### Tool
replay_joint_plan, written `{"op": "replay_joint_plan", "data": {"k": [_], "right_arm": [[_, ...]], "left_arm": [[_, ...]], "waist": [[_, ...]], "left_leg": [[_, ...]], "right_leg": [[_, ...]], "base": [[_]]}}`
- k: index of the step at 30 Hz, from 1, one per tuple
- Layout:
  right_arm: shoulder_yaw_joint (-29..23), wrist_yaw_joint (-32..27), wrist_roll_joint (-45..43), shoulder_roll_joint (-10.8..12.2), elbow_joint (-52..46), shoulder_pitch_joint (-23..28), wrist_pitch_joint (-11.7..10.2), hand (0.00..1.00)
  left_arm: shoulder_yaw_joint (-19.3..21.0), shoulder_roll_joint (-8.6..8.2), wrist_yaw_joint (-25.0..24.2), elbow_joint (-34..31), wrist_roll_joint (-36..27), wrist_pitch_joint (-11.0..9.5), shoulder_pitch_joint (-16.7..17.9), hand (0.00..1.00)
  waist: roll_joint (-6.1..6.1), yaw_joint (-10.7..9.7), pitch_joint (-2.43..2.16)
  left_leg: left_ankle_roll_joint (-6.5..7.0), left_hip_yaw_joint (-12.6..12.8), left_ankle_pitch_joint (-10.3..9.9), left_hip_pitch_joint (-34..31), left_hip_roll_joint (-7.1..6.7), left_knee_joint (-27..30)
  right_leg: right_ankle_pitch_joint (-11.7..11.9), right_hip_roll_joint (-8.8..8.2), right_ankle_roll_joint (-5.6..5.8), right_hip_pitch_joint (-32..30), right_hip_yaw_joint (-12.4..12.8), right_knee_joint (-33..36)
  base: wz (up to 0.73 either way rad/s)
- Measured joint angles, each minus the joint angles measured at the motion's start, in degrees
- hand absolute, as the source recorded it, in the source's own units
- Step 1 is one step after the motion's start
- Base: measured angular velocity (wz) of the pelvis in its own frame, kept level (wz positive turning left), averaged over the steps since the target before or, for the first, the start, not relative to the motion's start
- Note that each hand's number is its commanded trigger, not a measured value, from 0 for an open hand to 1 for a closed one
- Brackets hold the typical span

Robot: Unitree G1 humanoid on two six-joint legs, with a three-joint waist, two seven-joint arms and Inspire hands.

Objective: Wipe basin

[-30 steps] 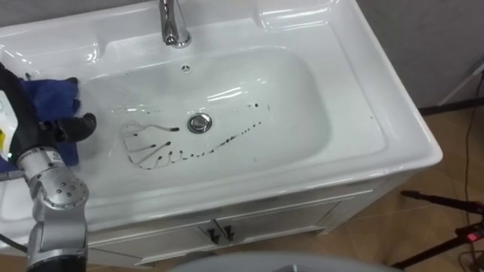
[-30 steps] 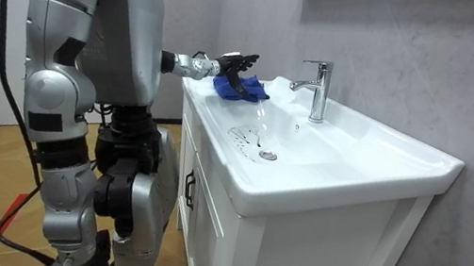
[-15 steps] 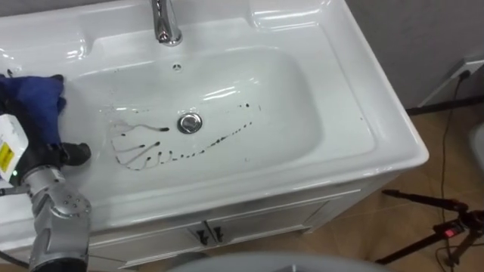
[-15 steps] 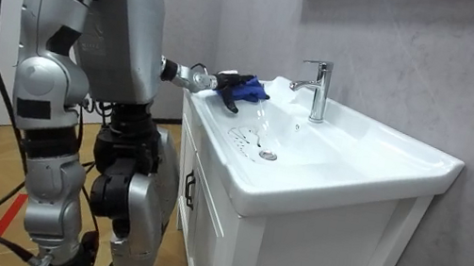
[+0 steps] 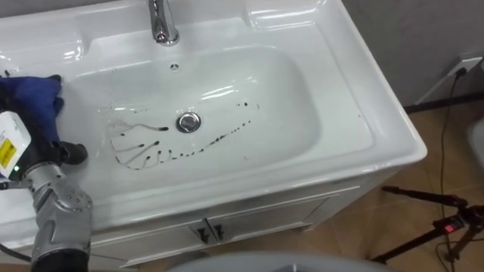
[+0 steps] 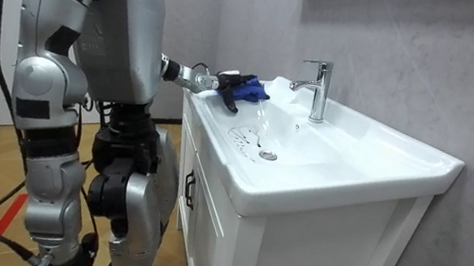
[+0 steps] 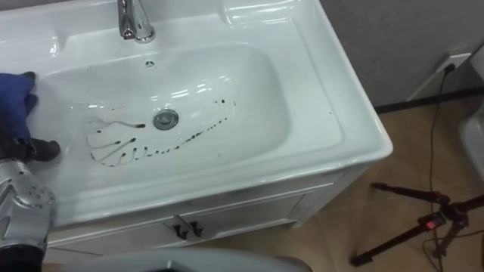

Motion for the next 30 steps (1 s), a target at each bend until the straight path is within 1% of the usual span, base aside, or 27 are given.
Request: {"op": "replay_joint_plan", "data": {"k": [7,11,15,25,30], "right_arm": [[0.0,-1.0,0.0,0.0,-1.0,0.0,0.0,0.0],[0.0,-1.4,0.5,0.0,-1.1,0.1,0.0,0.0],[0.0,-1.9,0.5,0.0,-1.2,0.5,0.0,0.0],[0.0,-2.0,1.6,-0.2,-1.5,1.6,0.1,0.0],[0.1,-1.8,1.7,-0.4,-1.5,1.6,0.5,0.0]], "left_arm": [[0.0,0.25,3.3,-0.2,0.0,-0.1,0.0,0.0],[0.0,0.45,3.8,-0.2,0.0,-0.1,0.0,0.0],[0.0,0.45,3.8,0.2,-0.1,-0.1,0.0,0.0],[-0.1,0.43,3.5,1.4,-0.4,0.0,0.0,0.0],[-0.3,0.43,2.7,1.6,-0.5,0.9,0.0,0.0]], "waist": [[-0.14,-0.1,0.04],[-0.23,0.0,0.09],[-0.14,0.0,0.06],[0.66,0.3,0.04],[0.99,0.3,0.03]], "left_leg": [[0.0,-0.2,0.0,-0.3,0.05,0.4],[0.0,-0.1,0.0,-0.2,0.04,0.3],[0.0,0.1,0.0,0.1,0.02,-0.2],[-0.01,0.1,0.0,0.1,0.02,-0.4],[-0.03,0.1,0.0,0.0,0.02,-0.4]], "right_leg": [[0.0,0.06,-0.02,-0.1,0.0,0.0],[0.0,0.04,-0.02,-0.1,0.1,0.1],[0.0,0.04,0.01,-0.1,0.2,0.1],[0.0,0.07,0.01,-0.1,0.2,-0.1],[0.0,0.07,0.01,-0.2,0.2,-0.1]], "base": [[0.0],[0.0],[0.0],[0.0],[0.0]]}}
